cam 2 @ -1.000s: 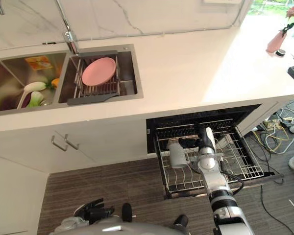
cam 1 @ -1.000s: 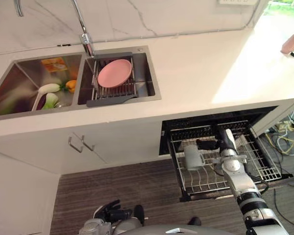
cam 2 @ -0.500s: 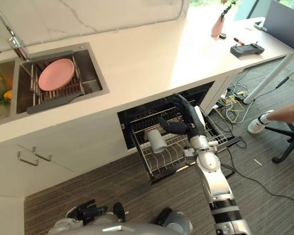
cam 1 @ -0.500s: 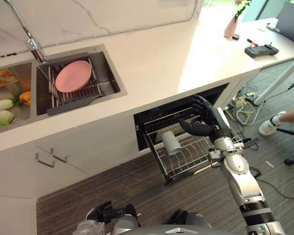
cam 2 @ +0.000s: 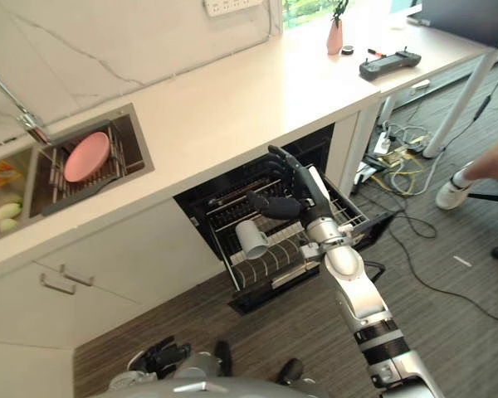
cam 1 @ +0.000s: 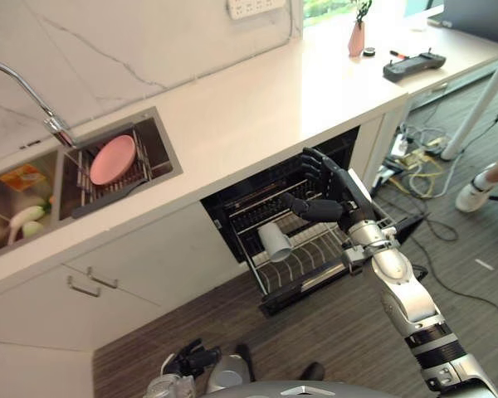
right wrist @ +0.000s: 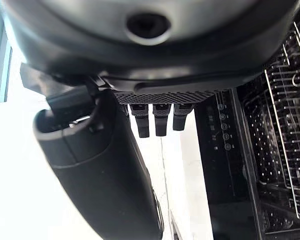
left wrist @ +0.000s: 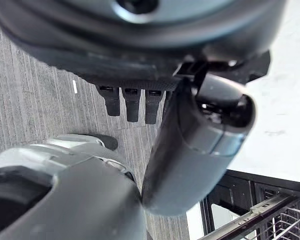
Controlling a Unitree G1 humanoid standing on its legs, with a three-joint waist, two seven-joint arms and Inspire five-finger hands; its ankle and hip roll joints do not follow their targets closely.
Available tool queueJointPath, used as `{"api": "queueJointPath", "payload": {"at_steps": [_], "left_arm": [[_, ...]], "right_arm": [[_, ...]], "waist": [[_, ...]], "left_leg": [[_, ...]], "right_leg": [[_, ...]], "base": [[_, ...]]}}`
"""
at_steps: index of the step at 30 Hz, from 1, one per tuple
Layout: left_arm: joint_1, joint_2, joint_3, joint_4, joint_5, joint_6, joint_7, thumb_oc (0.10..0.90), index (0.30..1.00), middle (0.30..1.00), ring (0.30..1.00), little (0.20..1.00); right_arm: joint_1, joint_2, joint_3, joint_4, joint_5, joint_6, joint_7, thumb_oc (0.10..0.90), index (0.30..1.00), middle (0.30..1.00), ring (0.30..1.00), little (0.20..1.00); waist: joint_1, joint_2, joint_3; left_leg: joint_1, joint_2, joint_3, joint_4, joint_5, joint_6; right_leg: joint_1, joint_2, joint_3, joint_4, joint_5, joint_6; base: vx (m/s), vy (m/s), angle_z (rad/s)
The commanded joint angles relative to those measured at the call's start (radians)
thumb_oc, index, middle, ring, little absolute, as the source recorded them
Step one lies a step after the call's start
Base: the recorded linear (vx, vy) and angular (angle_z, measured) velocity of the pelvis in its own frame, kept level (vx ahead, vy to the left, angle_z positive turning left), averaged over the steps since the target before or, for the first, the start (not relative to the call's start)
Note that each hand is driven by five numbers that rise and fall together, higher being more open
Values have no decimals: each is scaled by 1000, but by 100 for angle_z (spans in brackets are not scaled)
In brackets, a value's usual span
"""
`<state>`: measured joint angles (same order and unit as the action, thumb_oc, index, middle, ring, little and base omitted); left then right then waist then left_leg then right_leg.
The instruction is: Place the dishes in the dishwasher.
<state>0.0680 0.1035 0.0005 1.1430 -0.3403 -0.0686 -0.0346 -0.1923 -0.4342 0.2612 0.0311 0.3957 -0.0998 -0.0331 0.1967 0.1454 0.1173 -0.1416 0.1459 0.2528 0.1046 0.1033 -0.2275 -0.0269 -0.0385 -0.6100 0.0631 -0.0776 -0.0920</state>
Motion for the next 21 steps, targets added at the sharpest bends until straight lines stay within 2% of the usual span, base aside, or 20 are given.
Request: {"api": "queueJointPath", "payload": {"at_steps": [1,4,5,7,8,9,10,11,12,13,14,15,16,17,18,19,20,21], "left_arm": [[112,28,-106,58,68,38,16,800,900,900,900,900],[129,22,-83,106,85,42,32,800,900,900,900,900],[141,20,-59,141,97,47,41,800,900,900,900,900],[141,19,-58,142,97,47,41,800,900,900,900,900],[151,26,-42,157,113,56,43,800,900,900,900,900],[156,33,-37,158,120,58,41,800,900,900,900,900],[156,33,-36,158,120,58,41,800,900,900,900,900],[159,40,-35,156,127,63,37,800,900,900,900,900],[164,46,-51,140,140,63,37,800,900,900,900,900],[163,46,-59,129,139,65,41,800,900,900,900,900],[159,42,-71,122,146,63,42,800,900,900,900,900],[159,42,-72,122,146,63,42,800,900,900,900,900],[146,49,-88,119,163,62,46,800,900,900,900,900],[134,57,-91,121,163,63,49,800,900,900,900,900],[128,67,-83,123,162,65,48,800,900,900,900,900],[127,83,-75,117,163,66,46,800,900,900,900,900],[135,92,-62,111,168,68,45,800,900,900,900,900],[140,101,-49,107,170,68,49,800,900,900,900,900]], "right_arm": [[-119,39,-34,-70,31,-98,15,800,900,900,900,900],[-114,22,-39,-58,21,-91,21,800,900,900,900,900],[-104,10,-56,-76,37,-89,26,800,900,900,900,900],[-103,10,-55,-77,38,-88,27,800,900,900,900,900],[-94,1,-75,-80,46,-79,31,800,900,900,900,900],[-92,-2,-85,-86,51,-74,33,800,900,900,900,900],[-92,-2,-85,-86,51,-73,33,800,900,900,900,900],[-91,-6,-96,-91,52,-69,35,800,900,900,900,900],[-103,-13,-110,-91,34,-60,32,800,900,900,900,900],[-114,-14,-115,-94,21,-50,31,800,900,900,900,900],[-100,-20,-137,-103,3,-44,30,800,900,900,900,900],[-99,-20,-137,-103,3,-44,30,800,900,900,900,900],[-81,-12,-181,-104,-33,-36,16,800,900,900,900,900],[-65,-4,-210,-105,-40,-41,0,800,900,900,900,900],[-57,5,-225,-98,-47,-43,-11,800,900,900,900,900],[-55,23,-231,-87,-52,-50,-28,800,900,900,900,900],[-53,35,-230,-78,-71,-45,-36,800,900,900,900,900],[-51,44,-229,-78,-80,-39,-33,800,900,900,900,900]], "waist": [[18,-36,-14],[-8,-19,-31],[-46,-15,-43],[-51,-15,-41],[-82,-14,-47],[-99,-18,-46],[-100,-20,-46],[-108,-25,-45],[-122,-32,-35],[-122,-37,-28],[-115,-45,-33],[-115,-47,-33],[-127,-63,-36],[-128,-83,-33],[-125,-85,-36],[-121,-85,-46],[-120,-81,-51],[-125,-80,-46]], "left_leg": [[15,31,47,-48,26,67],[96,113,59,-44,38,53],[148,189,79,-36,68,39],[149,186,76,-38,69,39],[183,244,83,-27,124,27],[197,263,75,-16,137,21],[197,261,75,-16,137,21],[209,282,57,14,134,16],[258,273,7,41,45,20],[258,225,-65,55,-59,37],[267,171,-112,57,-170,43],[267,168,-113,59,-171,44],[263,81,-123,83,-316,77],[241,30,-134,121,-347,103],[236,1,-125,125,-357,119],[239,-22,-103,110,-365,143],[241,-35,-92,97,-358,160],[239,-48,-93,94,-347,180]], "right_leg": [[113,-120,-59,-51,-94,177],[88,-181,-84,-11,-83,181],[64,-248,-116,52,-72,190],[62,-255,-118,65,-79,192],[42,-319,-127,165,-78,199],[28,-362,-126,238,-89,205],[27,-365,-126,242,-91,206],[21,-405,-127,309,-97,214],[7,-496,-106,421,-90,242],[-3,-528,-60,440,-74,265],[2,-579,-43,445,-48,290],[1,-582,-42,447,-48,291],[21,-670,-19,430,89,339],[31,-722,-16,408,178,354],[39,-750,-41,396,224,354],[55,-764,-103,381,217,343],[55,-742,-119,393,216,341],[40,-682,-99,408,194,337]], "base": [[-166,188,65],[-207,317,47],[-204,379,41],[-121,282,76],[-151,433,77],[-151,433,86],[-102,326,58],[-190,575,88],[-251,768,72],[-273,874,82],[-136,490,77],[-212,739,64],[-240,702,35],[-310,904,22],[-234,668,50],[-198,586,45],[-201,546,6],[-192,478,-24]]}}
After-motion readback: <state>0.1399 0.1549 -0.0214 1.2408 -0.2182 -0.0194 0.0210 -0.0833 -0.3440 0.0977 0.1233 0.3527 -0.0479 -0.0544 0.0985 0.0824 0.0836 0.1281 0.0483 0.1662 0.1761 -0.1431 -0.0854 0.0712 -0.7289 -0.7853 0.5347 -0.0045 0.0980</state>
